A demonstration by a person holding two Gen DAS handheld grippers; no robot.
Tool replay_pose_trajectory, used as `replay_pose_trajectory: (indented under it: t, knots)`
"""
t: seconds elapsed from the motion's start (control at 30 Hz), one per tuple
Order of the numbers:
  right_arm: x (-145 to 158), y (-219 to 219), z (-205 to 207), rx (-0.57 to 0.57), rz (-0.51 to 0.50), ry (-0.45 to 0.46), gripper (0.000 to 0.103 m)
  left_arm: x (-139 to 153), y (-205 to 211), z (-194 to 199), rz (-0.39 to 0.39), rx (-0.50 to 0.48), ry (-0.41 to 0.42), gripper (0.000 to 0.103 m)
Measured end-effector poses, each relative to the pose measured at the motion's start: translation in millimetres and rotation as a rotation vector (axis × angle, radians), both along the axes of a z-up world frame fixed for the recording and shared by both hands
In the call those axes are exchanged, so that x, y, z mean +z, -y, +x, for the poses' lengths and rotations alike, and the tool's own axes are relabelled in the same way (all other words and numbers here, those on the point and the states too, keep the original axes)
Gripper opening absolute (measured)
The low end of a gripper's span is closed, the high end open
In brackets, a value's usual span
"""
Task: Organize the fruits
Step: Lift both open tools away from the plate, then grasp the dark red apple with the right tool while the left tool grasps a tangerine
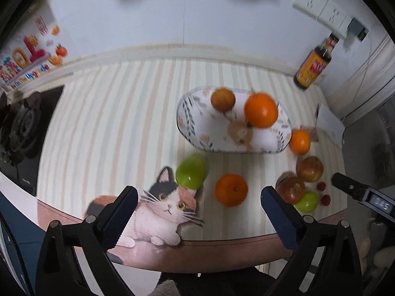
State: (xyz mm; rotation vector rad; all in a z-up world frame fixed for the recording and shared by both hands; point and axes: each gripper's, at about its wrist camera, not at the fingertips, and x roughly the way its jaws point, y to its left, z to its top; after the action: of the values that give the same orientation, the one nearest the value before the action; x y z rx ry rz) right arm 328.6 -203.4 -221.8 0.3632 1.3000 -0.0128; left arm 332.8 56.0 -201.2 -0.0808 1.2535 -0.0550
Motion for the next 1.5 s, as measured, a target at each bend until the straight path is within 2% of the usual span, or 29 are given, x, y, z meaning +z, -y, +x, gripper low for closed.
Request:
replay_pose_trajectory:
  t: [0.13, 0.2, 0.27, 0.37, 0.4, 0.43, 0.53, 0.6, 0.67, 0.7, 0.77, 0.87, 1.07, 1.13, 1.2, 1.3, 1.4, 1.5]
  knots:
    - [-51.1, -4.3, 11.8, 0.037, -0.021, -0.082, 0.096, -29.1, 11.6, 7.1, 0.008, -0.014, -0.074, 0.102]
    - [-74.5, -13.2, 17.0, 0.077, -0.072, -0.118, 0.09, -42.5, 16.7, 11.3, -0.009, -0.017, -0.112, 0.102]
    - [-94.8, -19.5, 21.2, 0.109, -0.1, -0.164, 0.08, -56.9, 23.7, 16.3, -0.009, -0.019, -0.143, 0.102]
    - [-118.9, -28.7, 25.1, 0.155, -0.143, -0.209, 0.074, -78.2, 39.7, 25.2, 0.0, -0.047, -0.186, 0.102]
    - [-120.1, -32.6, 26.3, 0.173, -0.17, -0.19, 0.073, -87.1, 45.5, 29.3, 0.006, -0.061, -0.207, 0.102]
    - [-123.1, -34.7, 28.0, 0.182, -0.173, -0.197, 0.066, -95.5, 50.8, 32.9, 0.01, -0.077, -0.229, 0.102]
    - [-128.5, -39.8, 31.0, 0.213, -0.184, -0.202, 0.066, -118.7, 63.3, 41.6, 0.034, -0.115, -0.28, 0.102]
    - [-129.2, -39.4, 31.1, 0.218, -0.18, -0.208, 0.066, -129.6, 70.1, 45.7, 0.047, -0.136, -0.3, 0.098]
    - [-130.4, -34.5, 30.2, 0.208, -0.151, -0.216, 0.067, -122.8, 73.9, 46.8, 0.045, -0.15, -0.257, 0.094]
    - [-130.8, -31.4, 30.4, 0.2, -0.132, -0.219, 0.067, -119.4, 77.4, 47.8, 0.041, -0.175, -0.244, 0.076]
    - [-132.9, -25.2, 29.5, 0.196, -0.102, -0.224, 0.067, -121.5, 79.8, 48.7, 0.05, -0.192, -0.271, 0.055]
    - [-135.7, -22.4, 28.9, 0.203, -0.096, -0.227, 0.067, -116.8, 78.9, 48.1, 0.055, -0.206, -0.255, 0.054]
    - [-136.3, -25.6, 32.2, 0.214, -0.11, -0.229, 0.067, -106.1, 63.5, 38.9, 0.019, -0.191, -0.274, 0.053]
    - [-136.3, -25.6, 31.3, 0.207, -0.033, -0.253, 0.067, -100.6, 53.9, 31.7, 0.008, -0.181, -0.279, 0.053]
    - [-139.2, -32.2, 25.3, 0.21, 0.07, -0.276, 0.067, -98.9, 43.0, 25.6, -0.022, -0.17, -0.28, 0.056]
    - [-142.8, -43.8, 20.6, 0.242, 0.034, -0.269, 0.068, -102.6, 31.9, 25.6, -0.08, -0.153, -0.3, 0.062]
    - [-142.9, -45.6, 19.2, 0.238, 0.025, -0.267, 0.068, -111.9, 24.9, 28.1, -0.144, -0.131, -0.344, 0.062]
    - [-147.3, -41.9, 19.5, 0.225, 0.06, -0.283, 0.069, -121.2, 17.6, 29.2, -0.193, -0.099, -0.381, 0.06]
